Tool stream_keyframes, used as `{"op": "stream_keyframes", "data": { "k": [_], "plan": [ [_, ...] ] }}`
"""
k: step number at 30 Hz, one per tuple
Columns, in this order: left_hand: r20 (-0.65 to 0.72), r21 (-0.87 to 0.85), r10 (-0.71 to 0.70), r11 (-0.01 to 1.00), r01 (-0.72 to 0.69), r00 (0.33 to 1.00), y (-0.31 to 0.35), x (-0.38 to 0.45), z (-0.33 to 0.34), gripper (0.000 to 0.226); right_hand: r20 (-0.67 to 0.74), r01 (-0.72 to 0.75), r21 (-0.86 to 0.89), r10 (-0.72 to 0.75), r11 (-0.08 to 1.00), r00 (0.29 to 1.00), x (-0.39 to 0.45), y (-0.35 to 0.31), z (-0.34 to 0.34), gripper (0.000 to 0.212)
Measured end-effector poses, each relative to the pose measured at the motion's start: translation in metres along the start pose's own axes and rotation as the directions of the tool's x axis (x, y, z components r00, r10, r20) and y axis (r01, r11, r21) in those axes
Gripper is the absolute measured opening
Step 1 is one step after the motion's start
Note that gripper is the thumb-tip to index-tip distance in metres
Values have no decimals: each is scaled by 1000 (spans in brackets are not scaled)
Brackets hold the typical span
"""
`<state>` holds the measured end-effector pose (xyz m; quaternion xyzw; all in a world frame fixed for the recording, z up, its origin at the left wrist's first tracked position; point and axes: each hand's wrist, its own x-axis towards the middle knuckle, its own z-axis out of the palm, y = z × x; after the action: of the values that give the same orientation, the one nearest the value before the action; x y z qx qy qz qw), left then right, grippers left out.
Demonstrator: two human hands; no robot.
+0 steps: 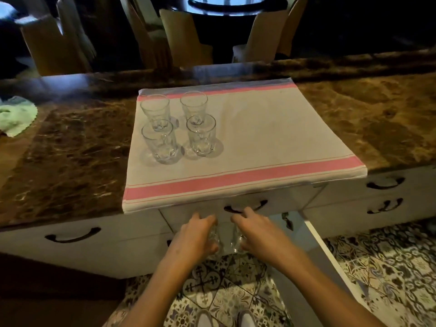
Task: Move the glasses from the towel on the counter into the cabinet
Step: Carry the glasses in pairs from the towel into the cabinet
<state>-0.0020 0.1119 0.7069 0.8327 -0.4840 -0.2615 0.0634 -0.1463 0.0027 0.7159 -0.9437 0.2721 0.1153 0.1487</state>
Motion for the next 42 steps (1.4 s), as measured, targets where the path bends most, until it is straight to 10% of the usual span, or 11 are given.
{"op": "stream_keyframes", "data": {
  "k": [17,24,42],
  "plan": [
    [153,-34,-172,983,180,973,-107,182,278,49,232,-76,42,65,996,971,139,101,274,33],
    [4,-6,-68,998,68,998,-161,286,377,46,-27,73,97,-71,993,997,240,157,408,36],
    [-144,15,-53,998,56,988,-258,490,464,54,-119,-64,94,75,994,990,448,234,536,57]
  ]
}}
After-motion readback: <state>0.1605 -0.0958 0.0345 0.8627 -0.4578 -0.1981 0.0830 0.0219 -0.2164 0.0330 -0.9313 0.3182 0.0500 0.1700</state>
